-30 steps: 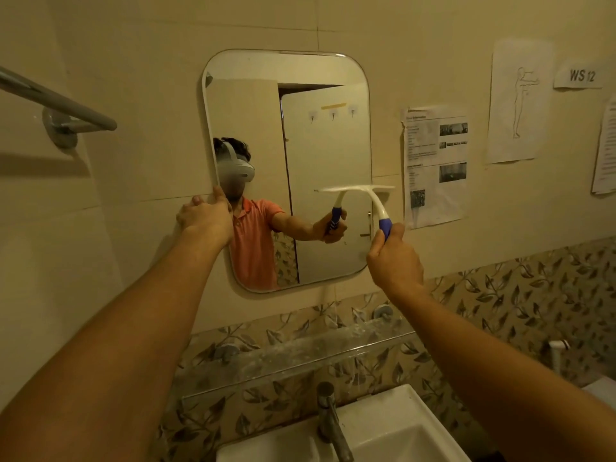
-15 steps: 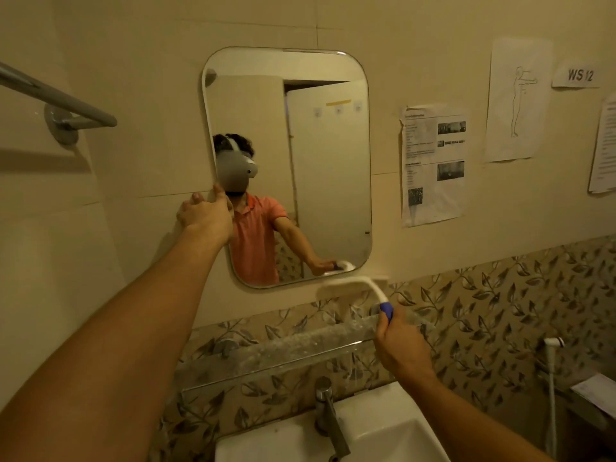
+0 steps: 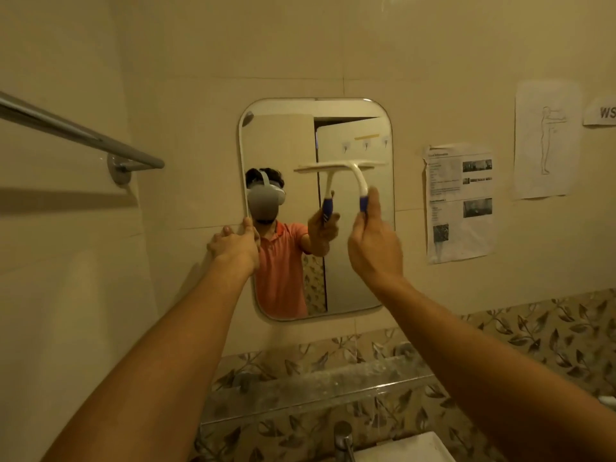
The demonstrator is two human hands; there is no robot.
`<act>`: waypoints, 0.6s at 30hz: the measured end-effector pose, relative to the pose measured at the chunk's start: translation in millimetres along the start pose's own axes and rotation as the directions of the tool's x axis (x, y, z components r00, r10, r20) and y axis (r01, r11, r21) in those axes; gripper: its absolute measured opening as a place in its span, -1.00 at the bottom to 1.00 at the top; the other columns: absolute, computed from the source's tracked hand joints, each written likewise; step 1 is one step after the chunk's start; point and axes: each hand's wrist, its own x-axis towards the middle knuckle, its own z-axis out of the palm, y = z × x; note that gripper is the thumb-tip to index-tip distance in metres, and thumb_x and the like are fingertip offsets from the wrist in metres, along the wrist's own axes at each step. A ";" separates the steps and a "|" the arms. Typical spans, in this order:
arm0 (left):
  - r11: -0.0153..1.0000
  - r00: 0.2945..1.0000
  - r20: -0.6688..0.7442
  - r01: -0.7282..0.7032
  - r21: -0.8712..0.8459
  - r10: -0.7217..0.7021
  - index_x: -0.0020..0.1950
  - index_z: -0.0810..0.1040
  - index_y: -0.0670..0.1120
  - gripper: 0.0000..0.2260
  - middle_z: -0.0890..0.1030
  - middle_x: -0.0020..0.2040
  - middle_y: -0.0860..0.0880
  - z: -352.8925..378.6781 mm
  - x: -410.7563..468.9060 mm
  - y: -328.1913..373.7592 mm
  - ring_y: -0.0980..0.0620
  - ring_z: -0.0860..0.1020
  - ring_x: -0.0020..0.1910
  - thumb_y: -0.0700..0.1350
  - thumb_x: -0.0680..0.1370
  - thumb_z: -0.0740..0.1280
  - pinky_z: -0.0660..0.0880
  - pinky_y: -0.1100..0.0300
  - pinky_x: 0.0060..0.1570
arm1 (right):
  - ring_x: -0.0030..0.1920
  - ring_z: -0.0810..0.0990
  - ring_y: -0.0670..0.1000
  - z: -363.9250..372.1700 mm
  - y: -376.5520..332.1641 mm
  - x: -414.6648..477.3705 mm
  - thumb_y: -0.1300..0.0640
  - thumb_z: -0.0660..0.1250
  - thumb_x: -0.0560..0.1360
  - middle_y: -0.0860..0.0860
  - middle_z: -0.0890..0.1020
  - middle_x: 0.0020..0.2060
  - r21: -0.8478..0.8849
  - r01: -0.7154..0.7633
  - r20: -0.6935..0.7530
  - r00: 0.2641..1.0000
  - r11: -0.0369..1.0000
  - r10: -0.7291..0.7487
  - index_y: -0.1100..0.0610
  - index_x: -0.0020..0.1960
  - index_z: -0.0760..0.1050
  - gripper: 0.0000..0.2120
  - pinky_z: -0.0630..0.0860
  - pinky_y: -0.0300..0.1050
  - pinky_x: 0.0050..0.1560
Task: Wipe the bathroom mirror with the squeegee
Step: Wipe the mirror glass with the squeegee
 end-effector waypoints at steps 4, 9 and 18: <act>0.999 1.000 -0.007 0.024 -0.028 -0.024 0.63 -0.25 0.08 -0.13 -0.04 0.62 -0.25 -1.9 2.7 0.5 -0.29 0.11 0.55 -0.08 0.58 0.35 0.26 -0.18 0.45 | -0.37 0.45 0.00 -7.8 -46.1 51.9 -0.01 0.01 0.73 0.05 0.47 -0.31 -0.107 0.093 0.012 0.996 0.990 -0.092 -0.13 0.65 -0.22 -0.41 0.41 -0.08 -0.39; 1.000 1.000 -0.020 0.021 -0.008 -0.021 0.63 -0.25 0.06 -0.12 -0.03 0.61 -0.28 -3.7 3.1 0.6 -0.30 0.12 0.55 -0.07 0.57 0.36 0.25 -0.18 0.46 | -0.35 0.51 0.00 -5.9 -61.7 70.4 0.05 0.09 0.71 0.04 0.47 -0.29 -0.149 0.065 0.038 0.997 0.987 -0.060 -0.15 0.64 -0.19 -0.37 0.45 -0.11 -0.39; 1.000 0.999 -0.054 0.005 -0.009 -0.006 0.63 -0.24 0.02 -0.17 -0.01 0.60 -0.30 3.0 7.4 0.5 -0.33 0.08 0.56 -0.06 0.60 0.32 0.22 -0.20 0.47 | -0.38 0.51 0.01 8.0 -34.6 26.5 0.09 0.10 0.71 0.05 0.45 -0.32 -0.204 0.046 0.103 0.994 0.978 -0.025 -0.12 0.64 -0.30 -0.30 0.47 -0.10 -0.40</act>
